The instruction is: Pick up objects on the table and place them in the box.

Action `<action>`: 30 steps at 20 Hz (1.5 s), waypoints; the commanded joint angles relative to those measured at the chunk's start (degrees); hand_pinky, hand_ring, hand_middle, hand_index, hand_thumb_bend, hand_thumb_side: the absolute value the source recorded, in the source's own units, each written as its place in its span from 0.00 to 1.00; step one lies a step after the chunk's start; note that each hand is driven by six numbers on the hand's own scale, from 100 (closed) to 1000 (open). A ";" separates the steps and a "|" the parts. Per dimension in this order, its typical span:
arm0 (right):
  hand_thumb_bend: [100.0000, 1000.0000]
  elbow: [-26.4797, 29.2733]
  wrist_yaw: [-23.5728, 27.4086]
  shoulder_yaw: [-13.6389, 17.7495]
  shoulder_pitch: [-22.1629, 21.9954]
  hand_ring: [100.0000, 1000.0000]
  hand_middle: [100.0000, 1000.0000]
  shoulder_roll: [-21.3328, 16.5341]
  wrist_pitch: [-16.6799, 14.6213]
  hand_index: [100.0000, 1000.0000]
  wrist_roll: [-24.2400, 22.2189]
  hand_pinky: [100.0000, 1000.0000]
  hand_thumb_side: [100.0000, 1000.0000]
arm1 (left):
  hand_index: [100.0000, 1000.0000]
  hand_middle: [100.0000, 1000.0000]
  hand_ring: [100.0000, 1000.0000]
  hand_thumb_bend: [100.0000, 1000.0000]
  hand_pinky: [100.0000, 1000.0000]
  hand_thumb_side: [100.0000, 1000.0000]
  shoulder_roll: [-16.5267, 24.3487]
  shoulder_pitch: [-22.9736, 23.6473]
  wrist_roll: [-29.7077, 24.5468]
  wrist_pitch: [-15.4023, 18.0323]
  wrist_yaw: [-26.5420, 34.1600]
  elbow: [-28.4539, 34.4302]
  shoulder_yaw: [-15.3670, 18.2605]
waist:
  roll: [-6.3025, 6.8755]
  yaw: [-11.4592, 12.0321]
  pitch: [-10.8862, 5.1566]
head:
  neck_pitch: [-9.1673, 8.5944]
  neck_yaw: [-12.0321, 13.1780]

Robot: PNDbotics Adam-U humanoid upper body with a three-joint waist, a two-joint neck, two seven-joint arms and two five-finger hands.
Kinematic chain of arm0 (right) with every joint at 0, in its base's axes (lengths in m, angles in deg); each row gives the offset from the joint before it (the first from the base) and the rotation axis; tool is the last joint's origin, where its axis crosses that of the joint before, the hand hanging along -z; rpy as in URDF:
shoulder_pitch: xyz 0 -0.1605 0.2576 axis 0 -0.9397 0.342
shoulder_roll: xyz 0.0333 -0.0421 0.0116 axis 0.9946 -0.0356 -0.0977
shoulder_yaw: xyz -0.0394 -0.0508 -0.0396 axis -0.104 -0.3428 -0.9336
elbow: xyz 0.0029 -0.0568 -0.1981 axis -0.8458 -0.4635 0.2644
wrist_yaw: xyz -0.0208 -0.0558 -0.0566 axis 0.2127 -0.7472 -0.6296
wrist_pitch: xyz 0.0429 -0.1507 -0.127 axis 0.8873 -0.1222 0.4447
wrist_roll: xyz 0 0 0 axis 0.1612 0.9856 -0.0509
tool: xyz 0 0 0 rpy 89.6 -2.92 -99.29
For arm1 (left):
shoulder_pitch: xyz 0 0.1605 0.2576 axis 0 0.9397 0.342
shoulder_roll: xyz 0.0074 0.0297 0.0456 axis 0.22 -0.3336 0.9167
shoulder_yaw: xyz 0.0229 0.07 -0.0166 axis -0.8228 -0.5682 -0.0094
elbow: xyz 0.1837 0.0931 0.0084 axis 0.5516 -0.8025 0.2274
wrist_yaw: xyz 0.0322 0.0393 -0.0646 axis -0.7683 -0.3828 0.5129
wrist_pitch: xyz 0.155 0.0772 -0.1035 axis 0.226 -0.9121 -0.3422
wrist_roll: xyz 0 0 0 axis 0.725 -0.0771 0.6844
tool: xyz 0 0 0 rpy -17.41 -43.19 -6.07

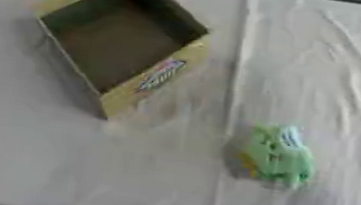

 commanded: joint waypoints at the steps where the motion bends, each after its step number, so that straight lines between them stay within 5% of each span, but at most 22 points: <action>1: 0.00 1.17 -0.55 0.02 0.54 0.68 0.64 -1.03 0.00 0.86 -0.14 0.84 1.00 | 0.88 0.77 0.54 0.00 0.29 0.76 0.43 -0.37 -0.23 0.04 0.03 0.96 0.29 | 0.03 0.01 -0.82 | -0.34 -0.10; 13: 0.00 1.17 -1.65 -0.68 -0.11 0.70 0.66 -4.24 0.81 0.87 -0.37 0.84 1.00 | 0.88 0.77 0.54 0.00 0.29 0.76 0.62 0.02 -0.20 -0.15 0.02 0.96 0.37 | 0.10 -0.46 -1.05 | 0.22 -0.51; 19: 0.00 1.17 -6.58 -3.26 -1.17 0.74 0.71 -12.32 1.94 0.88 -2.04 0.84 1.00 | 0.88 0.77 0.54 0.00 0.29 0.76 1.40 0.70 -0.20 -0.40 -0.17 0.96 0.37 | -0.55 -1.33 -1.81 | 1.17 0.17; 23: 0.00 1.17 -13.46 -5.83 -1.92 0.77 0.74 -23.38 4.69 0.89 -3.31 0.85 1.00 | 0.88 0.77 0.54 0.00 0.29 0.76 1.54 0.86 -0.38 -0.57 -0.11 0.96 0.15 | -0.57 -1.52 -2.28 | 1.23 0.03; 30: 0.20 1.17 -17.58 -8.55 -2.41 0.80 0.78 -32.14 3.34 0.91 -10.36 0.85 1.00 | 0.88 0.77 0.54 0.00 0.29 0.76 1.91 1.19 -0.60 -0.78 -0.11 0.96 0.00 | -0.96 -1.89 -2.96 | 1.00 0.29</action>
